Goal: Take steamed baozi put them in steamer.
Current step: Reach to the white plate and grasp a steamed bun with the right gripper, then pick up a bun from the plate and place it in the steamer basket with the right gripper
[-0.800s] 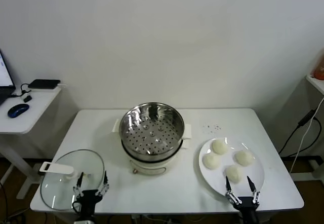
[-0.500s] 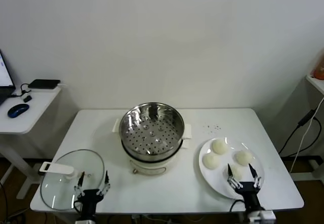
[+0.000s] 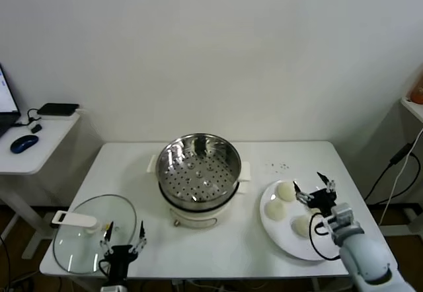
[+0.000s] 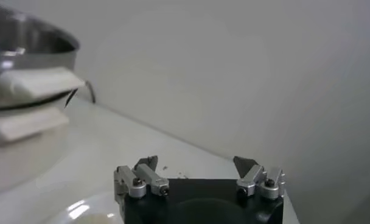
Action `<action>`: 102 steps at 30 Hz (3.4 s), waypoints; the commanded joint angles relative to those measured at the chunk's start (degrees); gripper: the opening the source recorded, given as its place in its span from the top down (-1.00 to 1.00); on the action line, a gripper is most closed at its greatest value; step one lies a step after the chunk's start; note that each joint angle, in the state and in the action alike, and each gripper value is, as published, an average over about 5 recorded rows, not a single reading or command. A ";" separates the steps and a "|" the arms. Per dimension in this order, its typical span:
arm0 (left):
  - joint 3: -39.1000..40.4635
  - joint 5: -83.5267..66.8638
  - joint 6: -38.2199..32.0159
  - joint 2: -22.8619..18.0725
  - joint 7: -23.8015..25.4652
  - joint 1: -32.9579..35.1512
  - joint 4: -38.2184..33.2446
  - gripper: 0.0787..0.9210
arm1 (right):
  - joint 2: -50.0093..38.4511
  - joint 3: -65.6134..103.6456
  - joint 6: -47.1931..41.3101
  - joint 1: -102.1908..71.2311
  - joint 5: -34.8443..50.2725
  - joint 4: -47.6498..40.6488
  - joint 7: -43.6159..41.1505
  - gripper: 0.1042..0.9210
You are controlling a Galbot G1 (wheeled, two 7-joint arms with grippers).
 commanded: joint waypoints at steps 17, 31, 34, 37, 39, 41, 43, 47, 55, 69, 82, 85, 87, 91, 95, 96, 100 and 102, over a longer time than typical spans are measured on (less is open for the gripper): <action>0.88 3.09 -1.44 -2.79 -0.03 -0.79 2.89 -0.77 | -22.00 -79.07 0.68 77.95 3.72 -17.44 -37.29 -0.76; 0.05 3.23 -1.83 -2.80 -0.02 -0.44 2.61 -0.77 | -2.68 -114.81 12.98 107.60 11.73 -36.77 -47.30 -0.76; -0.06 3.23 -1.95 -2.80 -0.01 -0.41 2.72 -0.77 | -0.23 -115.10 14.64 106.52 11.34 -39.67 -47.96 -0.76; -0.24 3.23 -2.02 -2.80 0.01 -0.39 2.84 -0.77 | 1.08 -114.02 14.95 104.31 11.00 -40.93 -47.94 -0.76; -0.45 3.23 -2.02 -2.80 0.02 -0.41 2.96 -0.77 | 1.48 -112.97 14.37 102.43 10.92 -41.02 -47.56 -0.76; -0.66 3.23 -2.03 -2.80 0.02 -0.44 3.10 -0.77 | 1.75 -111.61 13.66 100.14 10.61 -41.14 -46.98 -0.76; -0.87 3.25 -2.03 -2.76 0.03 -0.45 3.25 -0.77 | 1.89 -110.17 13.11 97.78 10.03 -41.42 -46.49 -0.76; -1.18 3.37 -2.02 -2.66 0.05 -0.51 3.63 -0.77 | 1.88 -107.38 12.41 93.59 8.00 -41.66 -45.85 -0.76; -1.23 4.41 -2.18 -2.67 0.05 -0.78 4.66 -0.77 | 3.35 -100.19 11.10 85.20 5.54 -45.46 -43.25 -0.76; -1.36 5.46 -1.92 -2.48 0.10 -1.25 5.55 -0.77 | 5.93 -95.54 8.22 80.82 4.68 -49.08 -40.03 -0.76; -1.52 5.66 -1.82 -2.22 0.14 -1.15 4.89 -0.77 | 6.49 -96.51 6.16 82.13 4.87 -47.50 -39.59 -0.31; -1.59 5.67 -1.79 -2.23 0.13 -0.98 4.55 -0.77 | 5.97 -97.80 6.22 83.84 5.38 -46.02 -39.75 -0.29; -1.67 5.66 -1.77 -2.18 0.14 -0.80 4.29 -0.77 | 5.31 -99.43 6.58 86.29 6.23 -44.17 -40.12 -0.29; -1.90 5.66 -1.80 -1.87 0.09 -0.49 3.97 -0.77 | 4.40 -105.93 9.08 96.01 10.71 -40.26 -41.71 -0.29; -2.03 5.67 -1.92 -1.76 0.01 -0.36 3.98 -0.77 | 6.14 -112.51 15.54 108.36 13.91 -39.42 -43.09 -0.29; -2.03 5.67 -1.93 -1.79 -0.01 -0.36 4.00 -0.77 | 7.02 -113.70 17.33 111.05 14.45 -39.69 -43.31 -0.29; -1.86 5.72 -1.93 -1.96 -0.06 -0.41 4.07 -0.77 | 10.81 -115.08 23.18 117.31 17.50 -40.76 -43.98 -0.30; -1.74 5.75 -1.98 -2.01 -0.09 -0.44 4.08 -0.77 | 12.75 -114.60 26.52 119.03 18.68 -40.94 -44.14 -0.30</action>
